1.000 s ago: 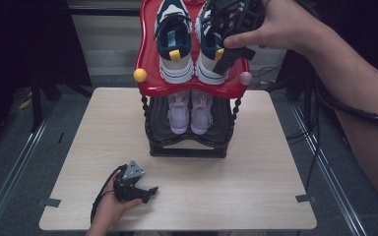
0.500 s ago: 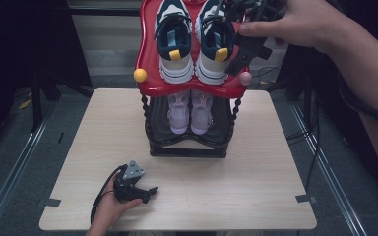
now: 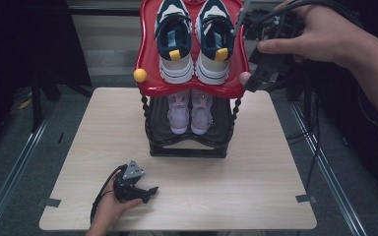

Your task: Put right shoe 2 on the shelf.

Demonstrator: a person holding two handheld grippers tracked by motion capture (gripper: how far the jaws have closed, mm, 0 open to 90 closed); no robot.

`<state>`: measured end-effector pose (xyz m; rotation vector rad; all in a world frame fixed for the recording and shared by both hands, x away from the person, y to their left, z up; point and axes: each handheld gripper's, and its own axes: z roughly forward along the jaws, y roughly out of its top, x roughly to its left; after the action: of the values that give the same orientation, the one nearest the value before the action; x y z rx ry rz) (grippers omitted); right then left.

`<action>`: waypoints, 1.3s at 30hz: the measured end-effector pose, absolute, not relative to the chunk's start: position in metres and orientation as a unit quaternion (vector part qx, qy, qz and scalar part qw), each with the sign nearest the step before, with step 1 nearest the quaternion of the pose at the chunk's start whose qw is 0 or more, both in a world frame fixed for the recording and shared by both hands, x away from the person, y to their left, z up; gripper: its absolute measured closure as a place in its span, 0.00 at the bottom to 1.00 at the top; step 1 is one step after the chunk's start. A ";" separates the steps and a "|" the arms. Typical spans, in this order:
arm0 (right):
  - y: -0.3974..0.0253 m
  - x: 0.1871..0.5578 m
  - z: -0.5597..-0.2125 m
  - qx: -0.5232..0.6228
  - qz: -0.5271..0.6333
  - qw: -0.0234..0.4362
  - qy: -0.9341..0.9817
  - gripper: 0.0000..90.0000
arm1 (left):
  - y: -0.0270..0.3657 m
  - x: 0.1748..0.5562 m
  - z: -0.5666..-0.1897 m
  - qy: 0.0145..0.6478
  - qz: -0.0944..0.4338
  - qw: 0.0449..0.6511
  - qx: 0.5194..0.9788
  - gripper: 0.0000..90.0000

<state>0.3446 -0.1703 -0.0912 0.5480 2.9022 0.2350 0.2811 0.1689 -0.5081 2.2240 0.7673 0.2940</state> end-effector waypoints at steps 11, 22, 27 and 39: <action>-0.179 0.335 -0.105 0.182 0.041 0.063 0.980 0.20 | 0.169 0.281 -0.508 0.300 0.115 0.377 0.869 0.15; -0.198 0.324 -0.118 0.187 0.045 0.060 0.980 0.20 | 0.169 0.281 -0.508 0.299 0.115 0.376 0.869 0.15; -0.204 0.318 -0.128 0.186 0.045 0.057 0.980 0.20 | 0.169 0.281 -0.508 0.300 0.115 0.377 0.869 0.15; -0.214 0.305 -0.151 0.185 0.047 0.053 0.980 0.20 | 0.169 0.281 -0.508 0.298 0.115 0.375 0.870 0.15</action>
<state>0.3052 -0.2138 -0.1509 0.5623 2.9805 0.1442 0.2813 0.1692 -0.5080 2.2267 0.7630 0.2942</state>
